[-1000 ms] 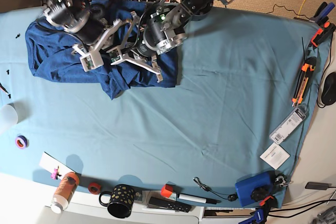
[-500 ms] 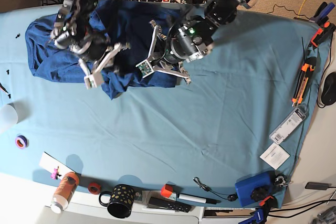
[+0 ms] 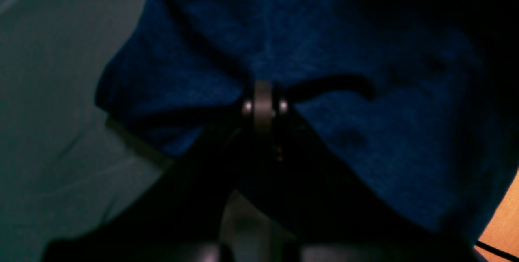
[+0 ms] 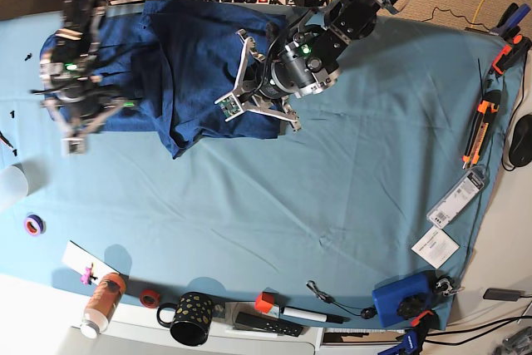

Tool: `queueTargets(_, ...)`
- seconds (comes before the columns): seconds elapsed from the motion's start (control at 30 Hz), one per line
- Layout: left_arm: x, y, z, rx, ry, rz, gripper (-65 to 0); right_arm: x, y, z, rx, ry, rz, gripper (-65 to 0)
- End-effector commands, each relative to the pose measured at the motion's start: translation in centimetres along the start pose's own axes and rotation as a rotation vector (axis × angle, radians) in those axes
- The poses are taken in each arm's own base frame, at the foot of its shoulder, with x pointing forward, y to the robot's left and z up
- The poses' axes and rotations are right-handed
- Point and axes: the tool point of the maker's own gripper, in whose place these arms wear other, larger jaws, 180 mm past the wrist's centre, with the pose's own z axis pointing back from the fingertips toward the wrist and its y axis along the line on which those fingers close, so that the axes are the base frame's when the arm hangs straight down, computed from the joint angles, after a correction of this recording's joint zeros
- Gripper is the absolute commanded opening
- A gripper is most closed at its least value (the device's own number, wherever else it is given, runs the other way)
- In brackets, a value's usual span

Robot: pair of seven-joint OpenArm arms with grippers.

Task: Layout the t-shirt on the table in an organized manner, then fold the t-shirt properly
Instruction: 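Hold the fold with the left gripper while the right gripper lifts the collar end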

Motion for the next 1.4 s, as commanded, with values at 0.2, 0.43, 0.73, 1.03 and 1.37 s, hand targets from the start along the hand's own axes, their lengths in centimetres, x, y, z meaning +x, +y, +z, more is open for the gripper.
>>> queueTargets(0.2,1.5,0.2,0.4,0.004,-0.052,-0.004,-65.0,1.7,-10.6,4.4,-0.092,-0.087,-0.11,-65.0)
queueTargets(0.43,1.5,0.0,0.4,-0.007,-0.052,-0.019,-65.0,2.2,-16.8,10.7,0.05,-0.314,-0.412,-38.4)
queueTargets(0.73,1.3,-0.5,0.3,-0.017,-0.053,-0.012,-65.0,-3.1,-15.8,6.2,0.413,-0.308,-0.805,-33.0)
queueTargets(1.03,1.2,-0.8,0.3,-0.032,-0.051,-0.031,-65.0,-5.5,-18.2,3.9,0.367,-0.204,-0.87,-32.9)
queueTargets(1.37,1.2,-0.8,0.3,-0.032,-0.052,-0.031,-65.0,-6.7,-14.2,0.9,0.394,-0.033,-0.752,-32.9)
